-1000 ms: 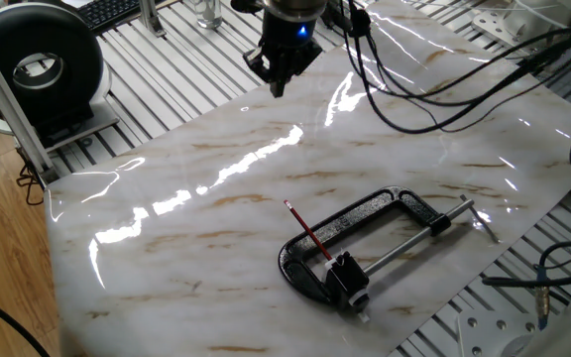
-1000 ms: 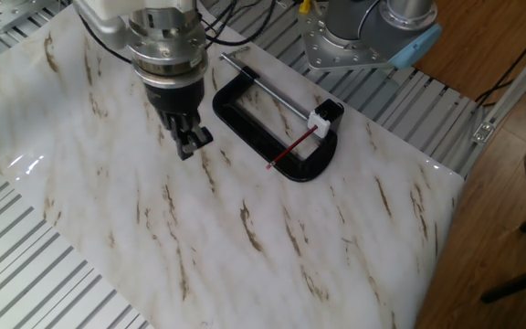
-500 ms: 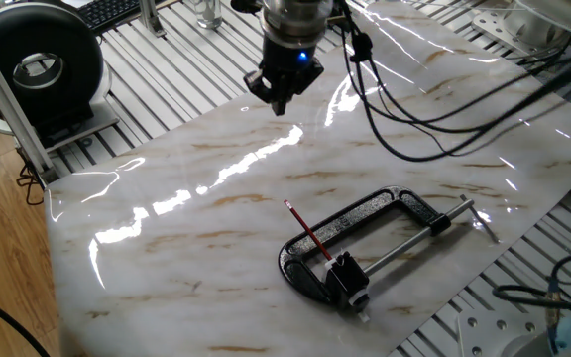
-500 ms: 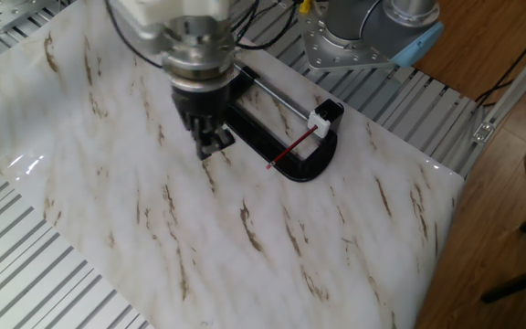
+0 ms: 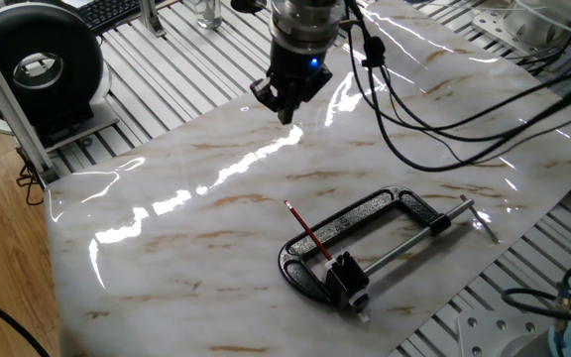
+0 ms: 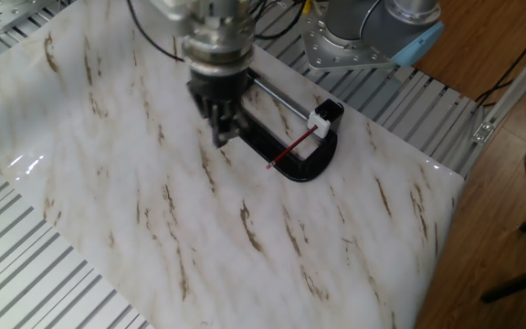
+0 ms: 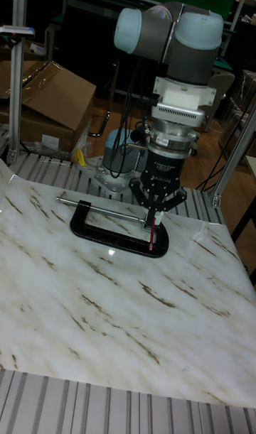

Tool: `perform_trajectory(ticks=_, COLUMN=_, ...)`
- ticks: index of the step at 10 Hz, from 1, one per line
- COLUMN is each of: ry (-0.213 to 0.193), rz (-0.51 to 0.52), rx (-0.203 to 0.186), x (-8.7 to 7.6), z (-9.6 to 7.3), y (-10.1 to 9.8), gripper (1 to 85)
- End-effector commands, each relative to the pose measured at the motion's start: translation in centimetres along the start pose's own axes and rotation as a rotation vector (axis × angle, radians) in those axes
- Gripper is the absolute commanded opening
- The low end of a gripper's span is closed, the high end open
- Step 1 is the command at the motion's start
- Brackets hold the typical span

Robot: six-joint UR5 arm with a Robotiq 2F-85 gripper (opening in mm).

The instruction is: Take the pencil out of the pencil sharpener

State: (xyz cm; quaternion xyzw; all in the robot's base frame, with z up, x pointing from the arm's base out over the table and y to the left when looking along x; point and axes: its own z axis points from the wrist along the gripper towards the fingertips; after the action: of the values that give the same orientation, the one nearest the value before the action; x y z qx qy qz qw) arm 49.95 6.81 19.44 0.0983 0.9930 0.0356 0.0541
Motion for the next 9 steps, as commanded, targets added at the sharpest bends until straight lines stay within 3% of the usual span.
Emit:
perform_trajectory(ticks=1, ry=0.028, rz=-0.082, rx=-0.028, x=2.6, z=-1.2, y=1.1, gripper=1.0)
perform_trajectory(ticks=3, ry=0.010, rz=-0.068, rx=-0.031, x=2.9, z=-0.6, y=0.6, gripper=1.0)
perform_trajectory(ticks=5, ry=-0.002, rz=-0.072, rx=-0.022, x=1.5, z=0.2, y=0.5, gripper=1.0)
perform_trajectory(ticks=6, ry=0.003, rz=-0.084, rx=-0.008, x=1.6, z=0.2, y=0.1, gripper=1.0)
perform_trajectory(ticks=8, ry=0.080, rz=-0.103, rx=-0.003, x=3.6, z=0.1, y=-0.1, gripper=1.0)
perform_trajectory(ticks=9, ry=0.096, rz=-0.124, rx=-0.012, x=4.0, z=0.1, y=0.1, gripper=1.0)
